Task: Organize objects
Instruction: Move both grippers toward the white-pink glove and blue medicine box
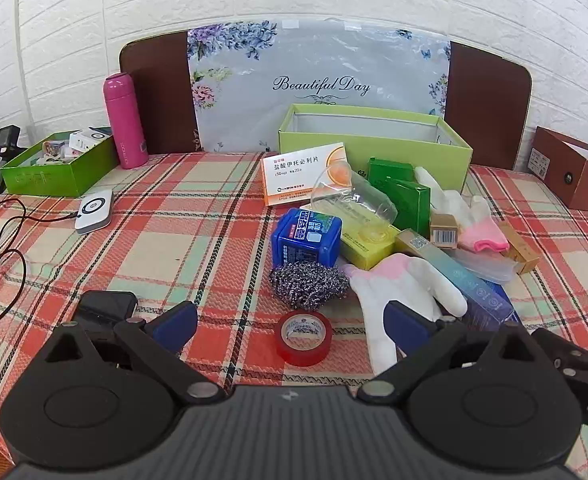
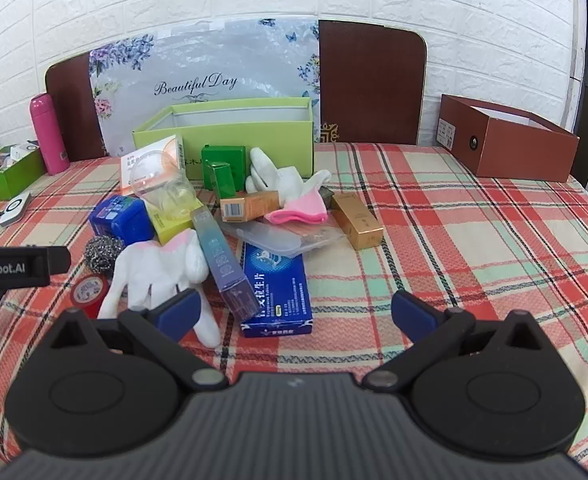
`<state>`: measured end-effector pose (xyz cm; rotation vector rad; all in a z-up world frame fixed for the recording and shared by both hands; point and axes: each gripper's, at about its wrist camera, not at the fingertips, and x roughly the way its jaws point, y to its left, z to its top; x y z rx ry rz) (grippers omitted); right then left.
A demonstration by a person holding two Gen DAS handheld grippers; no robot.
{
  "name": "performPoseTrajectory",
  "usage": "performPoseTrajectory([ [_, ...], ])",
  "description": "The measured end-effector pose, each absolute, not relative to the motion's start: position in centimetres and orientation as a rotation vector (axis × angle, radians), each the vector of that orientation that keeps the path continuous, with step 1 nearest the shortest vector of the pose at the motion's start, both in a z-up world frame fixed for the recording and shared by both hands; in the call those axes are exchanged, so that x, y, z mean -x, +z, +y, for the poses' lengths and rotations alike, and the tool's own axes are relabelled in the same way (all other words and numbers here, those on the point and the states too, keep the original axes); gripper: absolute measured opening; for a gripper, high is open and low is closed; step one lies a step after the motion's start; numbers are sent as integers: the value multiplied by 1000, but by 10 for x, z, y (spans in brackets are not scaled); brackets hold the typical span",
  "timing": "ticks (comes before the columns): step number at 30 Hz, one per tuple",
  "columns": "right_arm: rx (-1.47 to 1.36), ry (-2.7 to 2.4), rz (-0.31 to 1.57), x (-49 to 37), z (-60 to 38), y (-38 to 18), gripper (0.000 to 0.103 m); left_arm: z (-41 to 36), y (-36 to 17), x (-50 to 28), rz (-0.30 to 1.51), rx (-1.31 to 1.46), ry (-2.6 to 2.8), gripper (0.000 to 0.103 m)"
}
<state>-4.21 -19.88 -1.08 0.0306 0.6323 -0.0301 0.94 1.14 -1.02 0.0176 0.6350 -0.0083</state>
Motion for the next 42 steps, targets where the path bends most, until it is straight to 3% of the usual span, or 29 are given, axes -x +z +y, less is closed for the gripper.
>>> performPoseTrajectory([
  [28, -6, 65, 651, 21, -201, -42, 103, 16, -31, -28, 677, 9, -85, 102],
  [35, -2, 77, 766, -4, -205, -65, 103, -16, -46, -52, 735, 21, -208, 102],
  [39, 40, 60, 752, -13, -205, -72, 103, -23, -61, -65, 795, 53, -208, 95],
  [41, 47, 63, 743, -22, -205, -75, 98, -25, -66, -72, 816, 71, -211, 91],
  [42, 49, 69, 746, -24, -205, -77, 86, -27, -68, -74, 813, 60, -204, 89],
])
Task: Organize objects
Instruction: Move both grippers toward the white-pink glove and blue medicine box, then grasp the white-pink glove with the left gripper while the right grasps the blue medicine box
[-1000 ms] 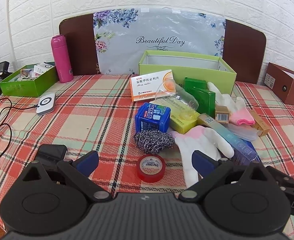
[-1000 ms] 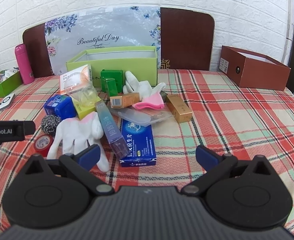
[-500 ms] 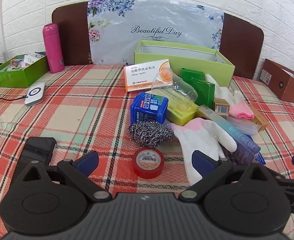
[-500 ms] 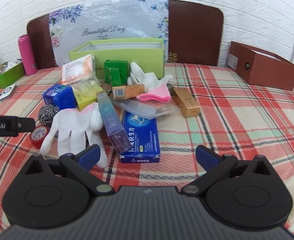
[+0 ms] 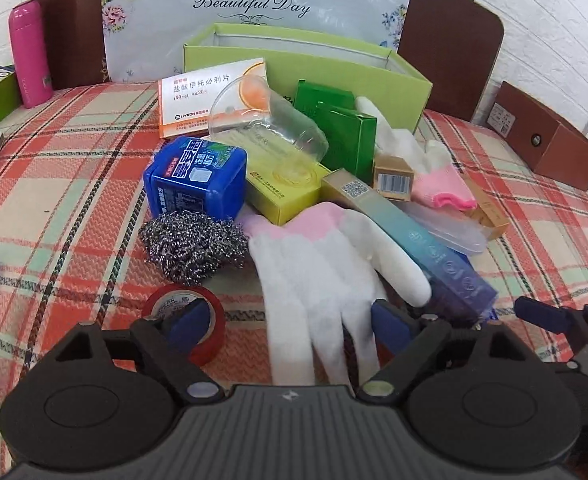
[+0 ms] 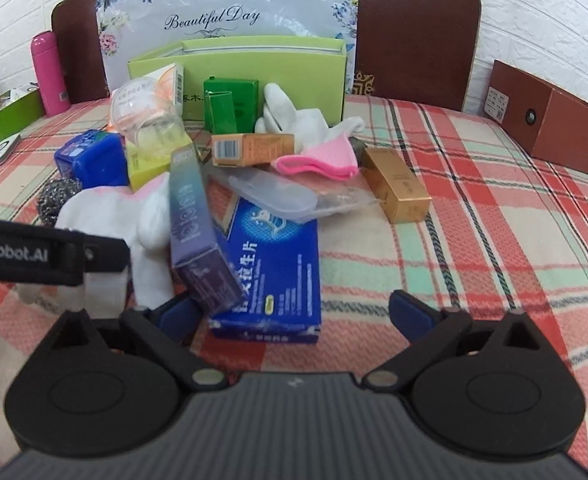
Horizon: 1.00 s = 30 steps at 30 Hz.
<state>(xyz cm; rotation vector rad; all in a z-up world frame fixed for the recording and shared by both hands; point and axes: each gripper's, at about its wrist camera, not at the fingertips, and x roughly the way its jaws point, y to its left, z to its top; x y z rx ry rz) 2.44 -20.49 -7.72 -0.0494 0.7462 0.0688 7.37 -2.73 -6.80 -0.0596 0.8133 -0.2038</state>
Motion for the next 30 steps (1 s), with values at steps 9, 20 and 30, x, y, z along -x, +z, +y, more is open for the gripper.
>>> performPoseTrajectory([
  [9, 60, 129, 771, 11, -221, -74, 56, -1, -73, -54, 811, 62, -288, 16],
  [20, 104, 118, 762, 35, -236, -64, 81, -8, -48, -19, 730, 17, -362, 62],
  [30, 73, 133, 786, 14, -232, -73, 55, -10, -72, -64, 846, 118, -337, 12],
])
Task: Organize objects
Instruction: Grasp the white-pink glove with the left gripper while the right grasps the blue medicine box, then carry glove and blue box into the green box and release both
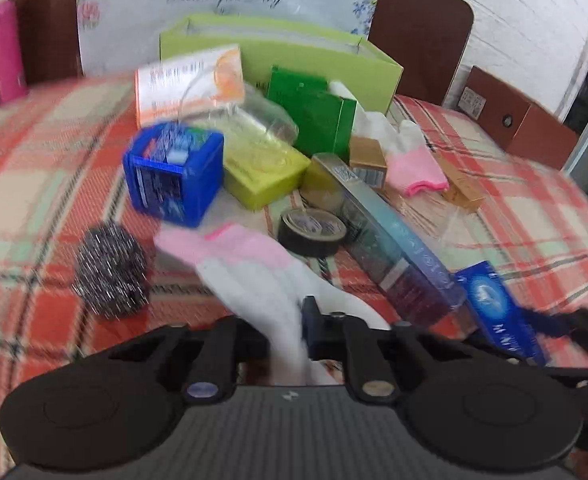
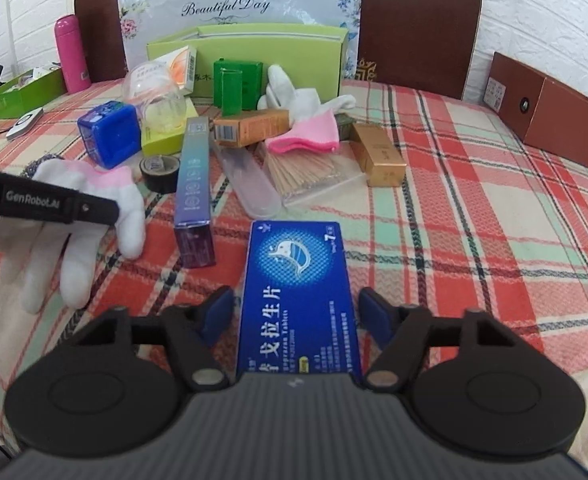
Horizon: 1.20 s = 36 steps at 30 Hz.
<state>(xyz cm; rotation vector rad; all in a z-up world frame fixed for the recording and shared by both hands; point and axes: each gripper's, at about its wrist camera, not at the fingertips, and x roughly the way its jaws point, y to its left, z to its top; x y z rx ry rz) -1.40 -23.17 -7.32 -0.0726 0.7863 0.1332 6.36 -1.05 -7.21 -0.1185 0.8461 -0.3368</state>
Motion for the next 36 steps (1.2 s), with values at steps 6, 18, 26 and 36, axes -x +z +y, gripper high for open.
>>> performPoseTrajectory([
  [6, 73, 159, 773, 22, -232, -63, 55, 1, -46, -45, 799, 124, -402, 3],
  [18, -26, 345, 529, -46, -239, 62, 55, 5, 94, -95, 491, 139, -515, 3],
  [26, 38, 294, 491, -159, -213, 89, 55, -13, 105, -210, 474, 157, -392, 3],
  [36, -8, 250, 600, -291, -194, 32, 55, -28, 58, -331, 563, 158, -317, 3],
])
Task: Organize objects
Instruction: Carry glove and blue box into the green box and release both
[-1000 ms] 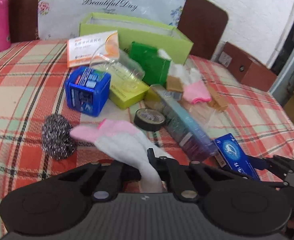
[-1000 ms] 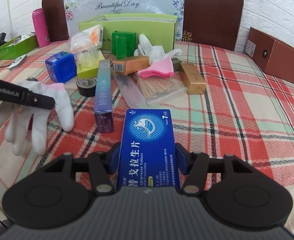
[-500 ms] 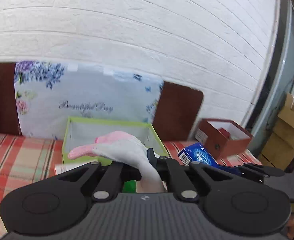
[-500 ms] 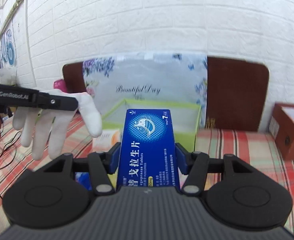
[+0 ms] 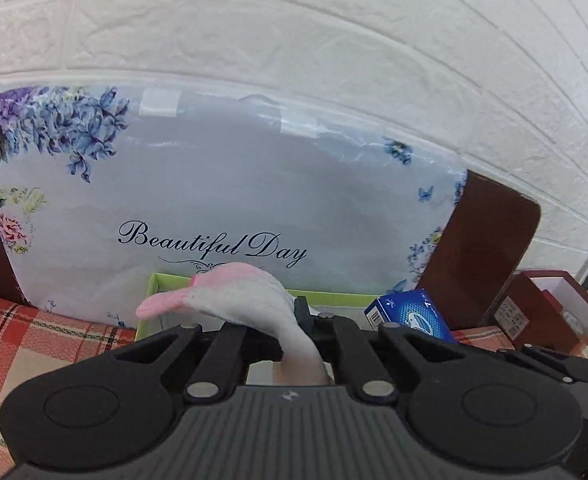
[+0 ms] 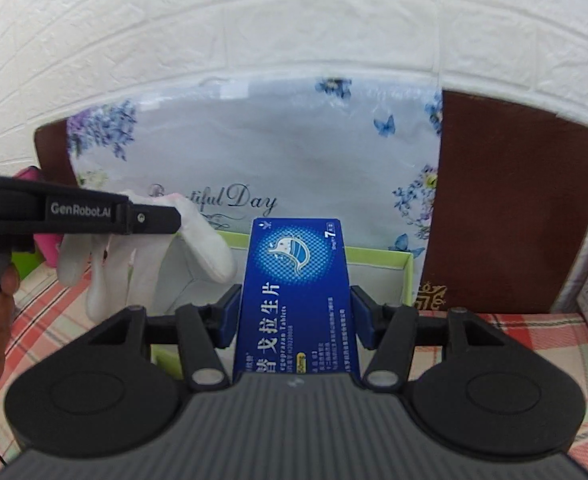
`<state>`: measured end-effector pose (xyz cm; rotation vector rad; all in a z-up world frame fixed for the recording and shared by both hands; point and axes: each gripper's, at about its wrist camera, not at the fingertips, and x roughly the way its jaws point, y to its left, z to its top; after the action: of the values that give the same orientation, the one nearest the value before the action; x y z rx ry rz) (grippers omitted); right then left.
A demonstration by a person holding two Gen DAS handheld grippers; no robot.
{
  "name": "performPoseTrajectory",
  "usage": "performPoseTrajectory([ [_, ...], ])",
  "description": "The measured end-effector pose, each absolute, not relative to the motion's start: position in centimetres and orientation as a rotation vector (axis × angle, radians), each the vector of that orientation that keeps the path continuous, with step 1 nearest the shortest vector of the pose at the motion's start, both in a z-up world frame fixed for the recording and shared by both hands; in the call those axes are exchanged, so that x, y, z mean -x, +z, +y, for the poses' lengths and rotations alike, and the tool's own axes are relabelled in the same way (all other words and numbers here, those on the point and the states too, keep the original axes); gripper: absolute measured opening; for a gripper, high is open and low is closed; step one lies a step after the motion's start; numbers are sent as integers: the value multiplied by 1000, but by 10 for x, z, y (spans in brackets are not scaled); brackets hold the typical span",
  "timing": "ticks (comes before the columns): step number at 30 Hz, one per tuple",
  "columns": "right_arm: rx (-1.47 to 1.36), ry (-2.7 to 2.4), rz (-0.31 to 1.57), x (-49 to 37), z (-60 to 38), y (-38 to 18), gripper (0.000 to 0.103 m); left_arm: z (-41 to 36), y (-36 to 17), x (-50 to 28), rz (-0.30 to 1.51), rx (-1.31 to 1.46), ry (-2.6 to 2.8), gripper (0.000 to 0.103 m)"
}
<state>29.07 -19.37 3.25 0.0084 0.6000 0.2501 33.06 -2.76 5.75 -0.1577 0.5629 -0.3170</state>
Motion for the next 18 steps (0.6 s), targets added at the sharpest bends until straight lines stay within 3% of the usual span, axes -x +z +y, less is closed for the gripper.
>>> performPoseTrajectory([
  [6, -27, 257, 665, -332, -195, -11, 55, -21, 24, -365, 613, 174, -288, 5],
  [7, -27, 259, 675, -337, -195, -18, 57, -19, 18, -367, 622, 175, -292, 17],
  [8, -27, 265, 684, -339, -194, -24, 61, -18, 13, -370, 648, 176, -296, 49],
  [10, -4, 260, 697, -341, -192, -36, 89, -17, 5, -371, 678, 153, -279, 88],
  [16, 54, 247, 657, -325, -189, -37, 103, -8, 12, -354, 630, 106, -248, 89],
  [18, 37, 234, 635, -314, -193, -25, 103, 1, 25, -342, 594, 139, -251, 89],
])
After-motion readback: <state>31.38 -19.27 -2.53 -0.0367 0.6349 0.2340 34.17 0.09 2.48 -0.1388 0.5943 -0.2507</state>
